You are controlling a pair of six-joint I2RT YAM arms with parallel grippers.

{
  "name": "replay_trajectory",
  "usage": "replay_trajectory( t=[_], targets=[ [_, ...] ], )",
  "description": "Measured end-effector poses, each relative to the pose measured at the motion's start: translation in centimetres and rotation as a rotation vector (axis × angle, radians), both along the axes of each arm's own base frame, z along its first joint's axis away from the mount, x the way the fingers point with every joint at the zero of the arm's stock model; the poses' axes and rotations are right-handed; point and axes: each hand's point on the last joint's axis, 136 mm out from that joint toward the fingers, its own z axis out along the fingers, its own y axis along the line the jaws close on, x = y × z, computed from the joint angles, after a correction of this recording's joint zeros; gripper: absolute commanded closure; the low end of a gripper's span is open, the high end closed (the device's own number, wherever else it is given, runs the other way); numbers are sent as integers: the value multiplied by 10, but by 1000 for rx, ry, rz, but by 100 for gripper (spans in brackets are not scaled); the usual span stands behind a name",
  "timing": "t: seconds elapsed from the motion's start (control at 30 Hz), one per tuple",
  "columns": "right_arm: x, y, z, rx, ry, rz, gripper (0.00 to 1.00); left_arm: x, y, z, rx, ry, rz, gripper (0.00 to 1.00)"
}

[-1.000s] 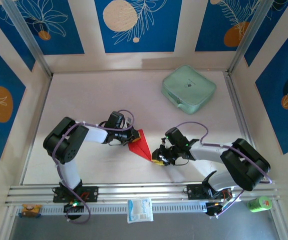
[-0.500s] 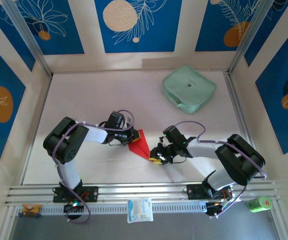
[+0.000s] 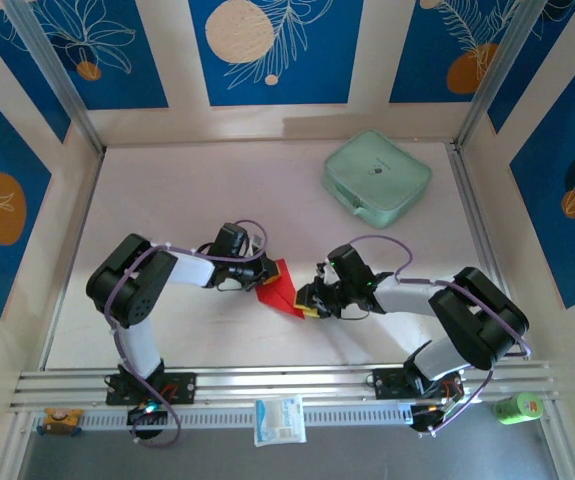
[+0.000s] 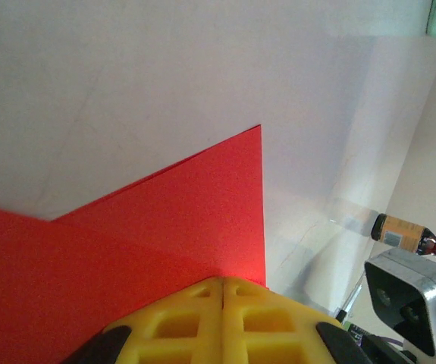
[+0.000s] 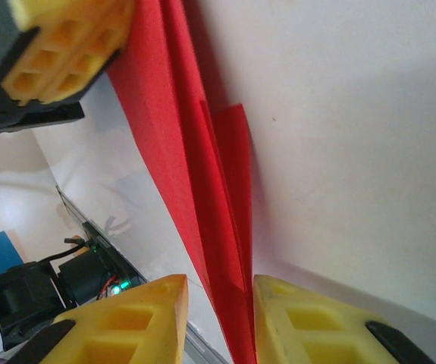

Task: Fold a paper plane with a square sheet of paper (pick it up from the middle)
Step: Turn over the paper at the center of the table.

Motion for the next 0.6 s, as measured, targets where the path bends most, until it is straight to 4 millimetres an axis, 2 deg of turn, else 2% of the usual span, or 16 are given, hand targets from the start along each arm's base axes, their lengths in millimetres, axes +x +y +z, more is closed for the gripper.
replay_trajectory(
  t=[0.17,0.33,0.5,0.6],
  targets=[
    [3,5,7,42,-39,21,75,0,0,0,-1,1,1,96],
    [5,8,11,61,-66,37,84,0,0,0,-1,3,2,92],
    [4,7,11,61,-74,46,94,0,0,3,-3,-2,1,81],
    [3,7,11,61,-73,50,95,-3,2,7,5,-2,-5,77]
  ],
)
